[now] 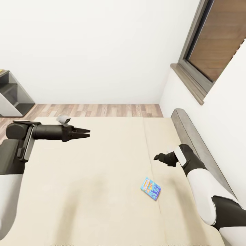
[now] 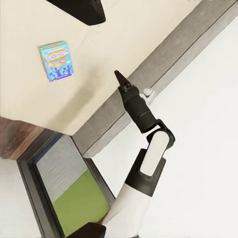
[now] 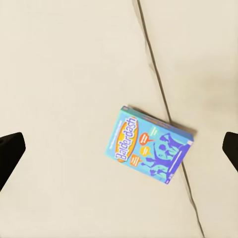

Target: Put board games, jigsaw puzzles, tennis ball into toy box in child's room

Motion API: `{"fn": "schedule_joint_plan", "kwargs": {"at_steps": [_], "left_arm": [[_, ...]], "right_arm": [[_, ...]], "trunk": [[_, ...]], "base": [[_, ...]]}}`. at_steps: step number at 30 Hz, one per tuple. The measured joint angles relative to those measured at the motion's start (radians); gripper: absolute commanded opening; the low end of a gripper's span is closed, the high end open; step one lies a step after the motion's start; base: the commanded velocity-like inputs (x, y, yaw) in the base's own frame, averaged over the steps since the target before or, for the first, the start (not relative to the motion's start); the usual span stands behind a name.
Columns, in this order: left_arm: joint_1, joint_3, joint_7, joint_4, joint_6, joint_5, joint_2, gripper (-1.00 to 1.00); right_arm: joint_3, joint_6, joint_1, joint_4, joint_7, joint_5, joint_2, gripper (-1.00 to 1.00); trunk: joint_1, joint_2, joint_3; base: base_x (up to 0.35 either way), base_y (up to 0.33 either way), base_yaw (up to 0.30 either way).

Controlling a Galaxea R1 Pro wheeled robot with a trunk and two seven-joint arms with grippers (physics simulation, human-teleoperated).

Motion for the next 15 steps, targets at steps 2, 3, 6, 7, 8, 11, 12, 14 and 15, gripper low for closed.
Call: {"fn": "schedule_joint_plan", "kwargs": {"at_steps": [2,3,6,7,8,11,12,14,15], "left_arm": [[0.000,-0.002,0.000,-0.012,0.000,0.000,0.004,1.00],[0.000,-0.003,0.000,-0.016,0.000,0.000,0.005,1.00],[0.000,-0.007,0.000,-0.026,0.000,0.000,0.008,1.00],[0.000,-0.008,0.000,-0.027,0.000,0.000,0.008,1.00],[0.000,-0.009,0.000,-0.028,0.000,0.000,0.008,1.00],[0.000,-0.009,0.000,-0.030,0.000,0.001,0.008,1.00],[0.000,-0.009,0.000,-0.030,0.000,0.001,0.008,1.00],[0.000,-0.009,0.000,-0.031,0.000,0.001,0.008,1.00],[0.000,-0.009,0.000,-0.031,0.000,0.001,0.008,1.00]], "right_arm": [[0.001,0.000,0.000,0.000,0.000,0.000,-0.001,1.00],[0.001,0.000,0.000,0.000,0.000,0.000,-0.001,1.00],[0.002,0.000,0.000,0.000,0.001,0.001,-0.002,1.00],[0.002,0.000,0.000,0.000,0.001,0.001,-0.003,1.00],[0.002,-0.001,0.000,0.000,0.001,0.001,-0.003,1.00],[0.003,-0.001,0.000,0.000,0.001,0.001,-0.003,1.00],[0.003,-0.001,0.000,0.000,0.001,0.001,-0.004,1.00],[0.003,-0.003,0.000,0.000,0.001,0.001,-0.004,1.00],[0.003,-0.003,0.000,0.000,0.001,0.001,-0.004,1.00]], "trunk": [[0.000,0.000,-0.003],[0.000,0.000,-0.005],[0.000,0.000,-0.010],[0.000,0.000,-0.011],[0.000,0.000,-0.013],[0.000,0.000,-0.018],[0.000,0.000,-0.020],[0.000,0.000,-0.023],[0.000,0.000,-0.025]], "base": [[0.000,0.000,0.000],[0.000,0.000,0.000],[0.000,0.000,0.000],[0.000,0.000,0.000],[0.000,0.000,0.000],[0.000,0.000,0.000],[0.000,0.000,0.000],[0.000,0.000,0.000],[0.000,0.000,0.000]]}}
